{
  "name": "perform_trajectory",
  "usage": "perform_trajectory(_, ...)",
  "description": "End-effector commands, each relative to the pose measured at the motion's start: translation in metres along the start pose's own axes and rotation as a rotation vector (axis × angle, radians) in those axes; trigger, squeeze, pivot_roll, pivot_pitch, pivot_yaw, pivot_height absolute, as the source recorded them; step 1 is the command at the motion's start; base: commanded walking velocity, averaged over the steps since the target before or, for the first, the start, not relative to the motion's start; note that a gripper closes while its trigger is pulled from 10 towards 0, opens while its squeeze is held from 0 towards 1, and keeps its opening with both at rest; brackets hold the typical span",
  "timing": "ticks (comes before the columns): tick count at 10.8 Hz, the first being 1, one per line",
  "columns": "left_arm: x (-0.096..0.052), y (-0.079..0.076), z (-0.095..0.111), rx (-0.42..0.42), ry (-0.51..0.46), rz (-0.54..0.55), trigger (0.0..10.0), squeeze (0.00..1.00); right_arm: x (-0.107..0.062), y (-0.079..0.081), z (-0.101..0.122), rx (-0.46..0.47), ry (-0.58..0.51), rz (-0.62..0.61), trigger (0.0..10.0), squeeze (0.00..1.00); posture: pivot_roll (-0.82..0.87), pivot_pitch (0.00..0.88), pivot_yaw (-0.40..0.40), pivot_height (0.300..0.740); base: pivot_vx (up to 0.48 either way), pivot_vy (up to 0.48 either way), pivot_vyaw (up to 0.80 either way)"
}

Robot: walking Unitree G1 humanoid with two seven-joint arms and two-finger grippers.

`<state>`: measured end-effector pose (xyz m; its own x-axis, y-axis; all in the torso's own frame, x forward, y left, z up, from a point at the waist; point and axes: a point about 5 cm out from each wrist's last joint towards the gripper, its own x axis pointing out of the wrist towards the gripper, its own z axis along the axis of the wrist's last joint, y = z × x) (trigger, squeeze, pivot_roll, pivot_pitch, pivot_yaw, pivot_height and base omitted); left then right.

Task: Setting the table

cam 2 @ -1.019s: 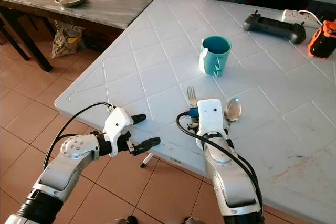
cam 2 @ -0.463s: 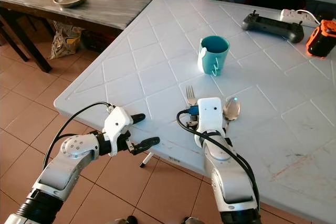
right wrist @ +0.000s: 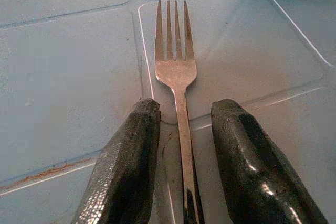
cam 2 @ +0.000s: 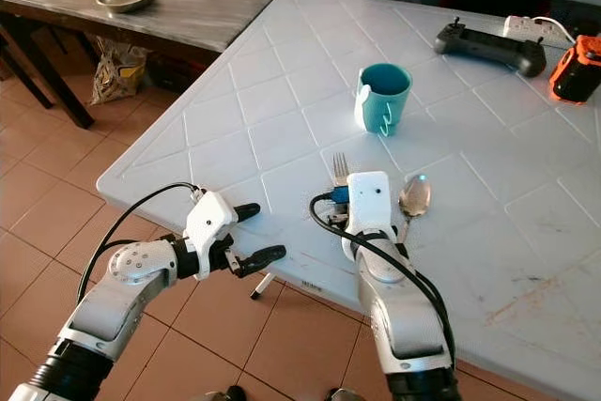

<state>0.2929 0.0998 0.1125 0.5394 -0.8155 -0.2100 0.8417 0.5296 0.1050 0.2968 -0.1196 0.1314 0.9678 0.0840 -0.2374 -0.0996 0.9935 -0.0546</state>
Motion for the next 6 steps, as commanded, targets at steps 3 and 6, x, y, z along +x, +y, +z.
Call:
perform_trajectory(3, 0.0004, -0.0085, -0.0132, -0.034, 0.059, -0.028, 10.0, 0.0, -0.0049, 0.01, -0.0256, 0.013, 0.131, 0.024, 0.0, 0.0, 0.03, 0.196, 0.063, 0.74, 0.0, 0.0, 0.0)
perform_trajectory(6, 0.0004, -0.0107, -0.0114, -0.033, 0.058, -0.035, 10.0, 0.0, -0.0089, 0.0103, -0.0271, 0.027, 0.158, 0.004, 0.0, 0.0, 0.03, 0.199, 0.062, 0.74, 0.0, 0.0, 0.0)
